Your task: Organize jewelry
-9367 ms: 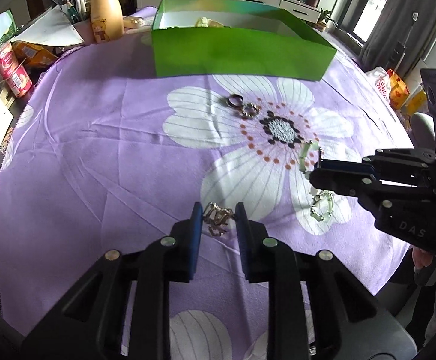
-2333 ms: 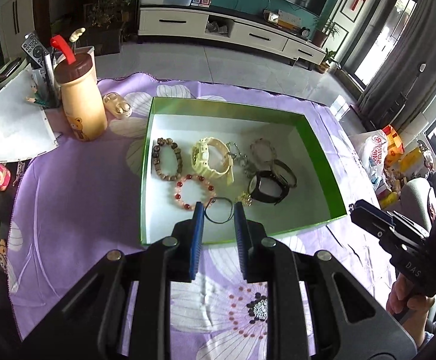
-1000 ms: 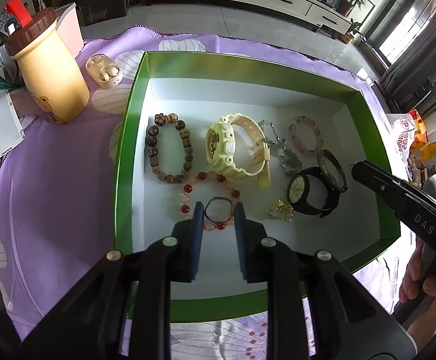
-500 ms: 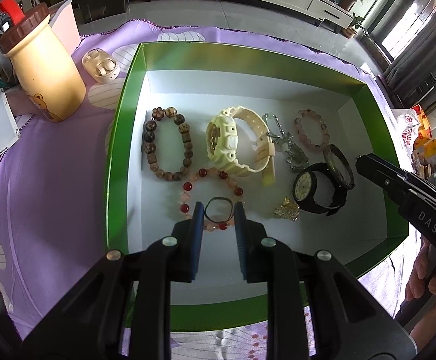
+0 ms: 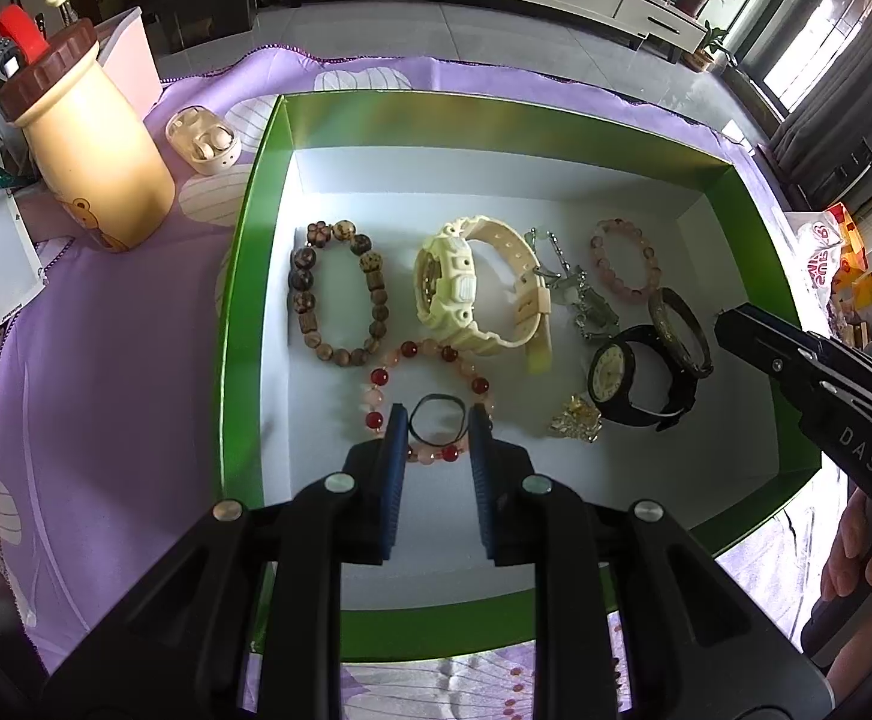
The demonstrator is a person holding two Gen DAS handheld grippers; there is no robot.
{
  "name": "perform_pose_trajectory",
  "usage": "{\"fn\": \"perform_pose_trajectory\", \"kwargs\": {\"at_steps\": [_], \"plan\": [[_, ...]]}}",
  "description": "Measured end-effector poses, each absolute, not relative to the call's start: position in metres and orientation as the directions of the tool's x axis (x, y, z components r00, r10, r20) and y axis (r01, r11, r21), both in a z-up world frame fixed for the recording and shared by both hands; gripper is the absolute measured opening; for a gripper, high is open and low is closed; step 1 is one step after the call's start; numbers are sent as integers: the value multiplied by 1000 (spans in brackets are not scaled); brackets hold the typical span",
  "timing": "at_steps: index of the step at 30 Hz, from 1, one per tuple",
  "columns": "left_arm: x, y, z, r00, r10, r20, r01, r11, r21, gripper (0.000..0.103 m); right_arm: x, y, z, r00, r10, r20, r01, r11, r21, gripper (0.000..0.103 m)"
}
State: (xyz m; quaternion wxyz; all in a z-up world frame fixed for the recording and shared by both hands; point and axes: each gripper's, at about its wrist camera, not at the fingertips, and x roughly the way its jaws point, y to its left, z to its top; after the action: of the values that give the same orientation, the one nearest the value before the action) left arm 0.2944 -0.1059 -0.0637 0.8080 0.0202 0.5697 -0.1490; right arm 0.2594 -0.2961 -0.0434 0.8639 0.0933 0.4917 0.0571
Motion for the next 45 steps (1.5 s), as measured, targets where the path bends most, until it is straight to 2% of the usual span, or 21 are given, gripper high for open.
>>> {"fn": "perform_pose_trajectory", "kwargs": {"at_steps": [45], "plan": [[294, -114, -71, 311, -162, -937, 285, 956, -71, 20, 265, -288, -52, 474, 182, -862, -26, 981, 192, 21]]}}
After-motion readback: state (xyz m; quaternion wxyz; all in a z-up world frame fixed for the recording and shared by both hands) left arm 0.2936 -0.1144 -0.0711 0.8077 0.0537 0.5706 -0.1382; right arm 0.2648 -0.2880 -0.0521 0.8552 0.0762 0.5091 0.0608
